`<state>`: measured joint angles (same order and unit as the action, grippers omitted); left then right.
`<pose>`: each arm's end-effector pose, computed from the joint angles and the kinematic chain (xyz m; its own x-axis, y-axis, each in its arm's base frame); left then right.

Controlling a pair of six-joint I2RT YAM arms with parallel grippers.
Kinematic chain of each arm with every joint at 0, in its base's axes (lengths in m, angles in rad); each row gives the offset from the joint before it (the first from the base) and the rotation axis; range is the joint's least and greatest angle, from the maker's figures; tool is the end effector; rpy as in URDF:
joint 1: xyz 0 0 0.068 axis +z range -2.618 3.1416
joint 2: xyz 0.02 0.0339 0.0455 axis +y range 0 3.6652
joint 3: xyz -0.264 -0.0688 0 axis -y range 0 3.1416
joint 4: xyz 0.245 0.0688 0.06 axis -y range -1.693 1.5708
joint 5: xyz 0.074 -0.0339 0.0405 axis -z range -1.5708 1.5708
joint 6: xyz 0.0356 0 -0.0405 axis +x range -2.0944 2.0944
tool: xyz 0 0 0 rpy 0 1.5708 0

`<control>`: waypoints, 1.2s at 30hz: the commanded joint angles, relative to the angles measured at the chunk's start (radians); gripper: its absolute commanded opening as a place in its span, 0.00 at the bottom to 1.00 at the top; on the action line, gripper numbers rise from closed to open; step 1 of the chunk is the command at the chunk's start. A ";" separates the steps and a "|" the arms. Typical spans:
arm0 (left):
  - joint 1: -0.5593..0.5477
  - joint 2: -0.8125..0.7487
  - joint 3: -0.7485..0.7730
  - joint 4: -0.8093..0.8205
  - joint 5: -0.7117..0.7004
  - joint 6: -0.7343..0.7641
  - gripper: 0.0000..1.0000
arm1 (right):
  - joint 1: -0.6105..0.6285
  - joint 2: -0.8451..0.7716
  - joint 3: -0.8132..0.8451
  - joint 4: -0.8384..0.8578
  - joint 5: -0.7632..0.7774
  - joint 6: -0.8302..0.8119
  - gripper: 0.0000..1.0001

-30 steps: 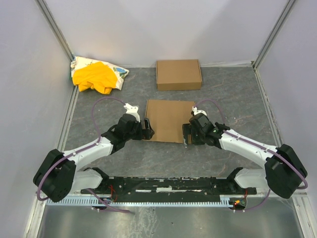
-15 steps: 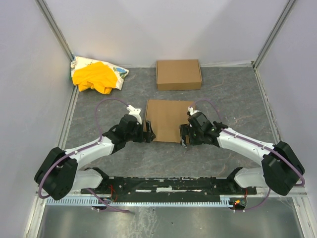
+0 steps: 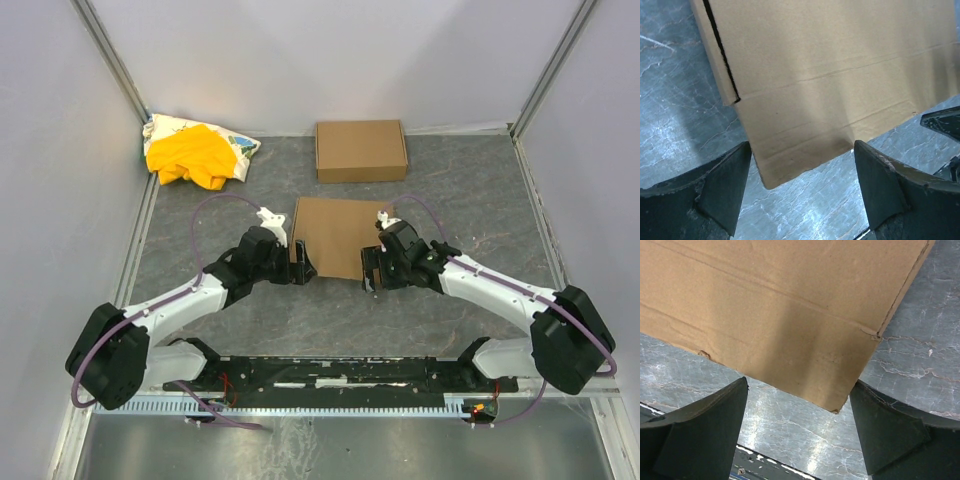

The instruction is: Fold the paper box

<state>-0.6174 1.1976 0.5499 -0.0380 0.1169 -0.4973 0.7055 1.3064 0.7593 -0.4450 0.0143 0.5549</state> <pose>0.1933 -0.1423 0.1901 -0.7632 -0.0392 -0.6450 0.3237 0.8407 -0.4341 0.1917 0.1626 0.2004 -0.8802 -0.0577 -0.4712 -0.2102 0.9373 0.2780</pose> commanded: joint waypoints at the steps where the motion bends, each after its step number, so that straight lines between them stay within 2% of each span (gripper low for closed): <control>1: -0.004 -0.004 0.084 -0.008 0.051 0.041 0.89 | -0.002 -0.031 0.059 -0.015 -0.027 -0.012 0.89; 14: -0.004 -0.005 0.138 -0.141 0.021 0.077 0.89 | -0.003 -0.028 0.089 -0.054 -0.054 -0.019 0.89; 23: -0.004 0.013 0.143 -0.175 -0.008 0.084 0.89 | -0.003 -0.002 0.084 -0.061 -0.002 -0.041 0.90; 36: -0.004 0.011 0.176 -0.233 -0.037 0.099 0.88 | -0.002 0.001 0.004 0.063 -0.007 -0.043 0.90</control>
<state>-0.6178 1.2175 0.6682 -0.2470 0.1051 -0.4465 0.7048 1.3106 0.7715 -0.4530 0.0048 0.5213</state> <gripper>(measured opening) 0.886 0.899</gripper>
